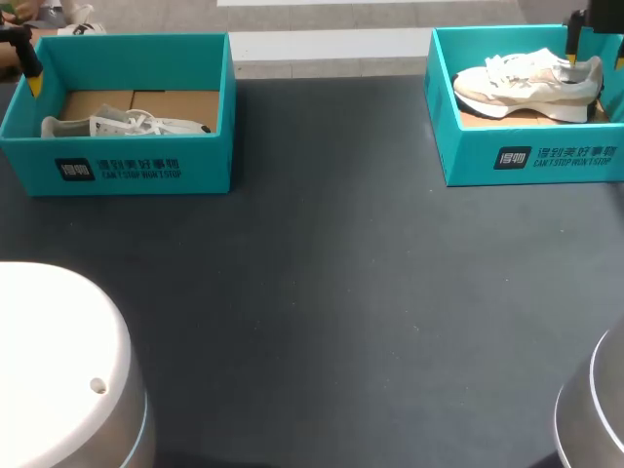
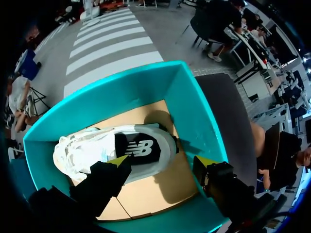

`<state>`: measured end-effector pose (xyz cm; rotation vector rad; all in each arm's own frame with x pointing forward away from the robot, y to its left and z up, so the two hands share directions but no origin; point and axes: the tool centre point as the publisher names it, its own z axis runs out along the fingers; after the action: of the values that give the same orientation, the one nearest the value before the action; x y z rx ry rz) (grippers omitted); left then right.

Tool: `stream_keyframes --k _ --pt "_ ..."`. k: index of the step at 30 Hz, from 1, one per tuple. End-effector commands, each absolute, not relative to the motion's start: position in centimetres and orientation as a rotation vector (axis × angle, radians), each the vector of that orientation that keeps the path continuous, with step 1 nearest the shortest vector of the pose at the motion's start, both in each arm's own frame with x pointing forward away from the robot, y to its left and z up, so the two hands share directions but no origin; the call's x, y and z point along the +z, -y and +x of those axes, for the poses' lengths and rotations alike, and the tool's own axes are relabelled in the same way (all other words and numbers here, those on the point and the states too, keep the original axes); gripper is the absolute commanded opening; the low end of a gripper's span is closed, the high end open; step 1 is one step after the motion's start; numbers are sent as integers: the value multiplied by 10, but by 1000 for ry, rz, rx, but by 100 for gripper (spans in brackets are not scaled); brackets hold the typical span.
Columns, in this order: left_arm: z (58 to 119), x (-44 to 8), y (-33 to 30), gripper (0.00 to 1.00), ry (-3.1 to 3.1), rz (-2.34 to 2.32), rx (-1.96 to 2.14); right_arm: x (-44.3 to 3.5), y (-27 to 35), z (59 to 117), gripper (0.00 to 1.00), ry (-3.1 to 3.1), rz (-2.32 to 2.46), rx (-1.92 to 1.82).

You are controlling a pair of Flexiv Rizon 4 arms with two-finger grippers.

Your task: Take the shoe out of the shoebox, open the shoe tongue, remove and reinsert the insole, then place the shoe into the shoebox

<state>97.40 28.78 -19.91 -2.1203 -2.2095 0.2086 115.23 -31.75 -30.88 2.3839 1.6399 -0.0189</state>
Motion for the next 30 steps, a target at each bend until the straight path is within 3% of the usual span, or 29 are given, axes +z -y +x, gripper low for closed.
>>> stream_keyframes --k 1,10,15,17,28,30 --pt "973 -199 -288 100 2210 -2121 205 -321 325 1160 84 -1651 2392 -28" --pt "973 -199 -288 100 2210 -2121 205 -332 340 1169 78 -1681 2393 -65" --pt "973 -199 -288 100 2210 -2121 205 -335 342 1172 64 -1706 2380 -84" --pt "973 -199 -288 100 2210 -2121 205 -338 338 1171 50 -1721 2383 -87" --pt "973 -199 -288 100 2210 -2121 205 -350 333 1167 39 -1760 2385 -135" --pt "973 -199 -288 100 2210 -2121 205 -351 334 1165 33 -1752 2393 -146"
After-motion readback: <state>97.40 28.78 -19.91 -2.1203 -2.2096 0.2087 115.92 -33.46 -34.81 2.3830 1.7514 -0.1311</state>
